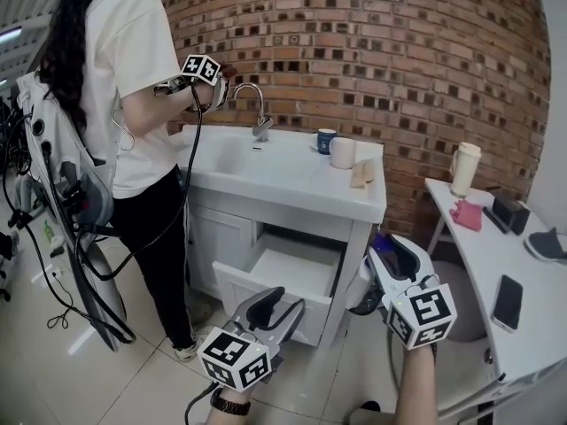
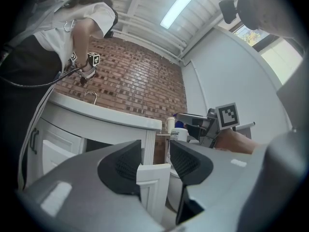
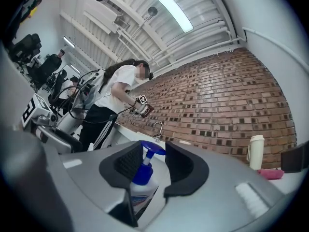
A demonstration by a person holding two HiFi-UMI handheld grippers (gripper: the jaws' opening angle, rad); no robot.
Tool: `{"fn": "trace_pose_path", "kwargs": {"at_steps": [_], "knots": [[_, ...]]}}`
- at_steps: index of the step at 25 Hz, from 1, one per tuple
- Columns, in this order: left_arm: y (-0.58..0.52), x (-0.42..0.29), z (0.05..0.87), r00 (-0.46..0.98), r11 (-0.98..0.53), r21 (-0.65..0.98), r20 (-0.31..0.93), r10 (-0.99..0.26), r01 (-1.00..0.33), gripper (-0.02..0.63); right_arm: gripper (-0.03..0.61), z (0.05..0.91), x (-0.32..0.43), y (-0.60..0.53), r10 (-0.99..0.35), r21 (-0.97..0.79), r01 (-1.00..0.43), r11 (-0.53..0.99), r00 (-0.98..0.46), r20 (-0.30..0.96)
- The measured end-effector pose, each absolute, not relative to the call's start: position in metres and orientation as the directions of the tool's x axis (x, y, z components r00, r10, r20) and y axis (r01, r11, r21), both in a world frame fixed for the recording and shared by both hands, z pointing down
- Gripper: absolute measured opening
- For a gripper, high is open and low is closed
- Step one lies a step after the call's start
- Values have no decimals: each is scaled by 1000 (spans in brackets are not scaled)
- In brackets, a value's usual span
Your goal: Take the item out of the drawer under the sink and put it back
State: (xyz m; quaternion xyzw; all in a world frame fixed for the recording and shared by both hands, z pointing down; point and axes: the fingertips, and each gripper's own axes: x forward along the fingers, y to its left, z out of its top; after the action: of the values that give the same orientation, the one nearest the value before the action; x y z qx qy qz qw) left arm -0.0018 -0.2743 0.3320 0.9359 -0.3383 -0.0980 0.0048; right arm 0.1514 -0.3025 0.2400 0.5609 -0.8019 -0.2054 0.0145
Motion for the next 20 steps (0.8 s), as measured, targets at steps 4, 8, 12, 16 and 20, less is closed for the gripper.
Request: {"fn": "trace_pose_path", "kwargs": {"at_steps": [4,8,12,16,20], "knots": [[-275,-4,332,748,-770,94,-189,-637,-632,193,146,243,149,-306,-907,354,-889,291,-374,-194],[-277,-5,332,746,-767,94,-186,-640,-635,193,146,241,141,-315,-905,393,-871,296,-388,-178],[-282,-10,334,734,-758,110,-191,-651,-643,193,146,242,116,-335,-882,442,-830,341,-445,-155],[-287,-15,331,721,-749,125,-208,-661,-651,193,144,257,104,-362,-873,453,-812,368,-469,-133],[-289,-34,328,701,-730,126,-208,-682,-672,193,145,273,86,-389,-870,436,-812,388,-479,-119]]}}
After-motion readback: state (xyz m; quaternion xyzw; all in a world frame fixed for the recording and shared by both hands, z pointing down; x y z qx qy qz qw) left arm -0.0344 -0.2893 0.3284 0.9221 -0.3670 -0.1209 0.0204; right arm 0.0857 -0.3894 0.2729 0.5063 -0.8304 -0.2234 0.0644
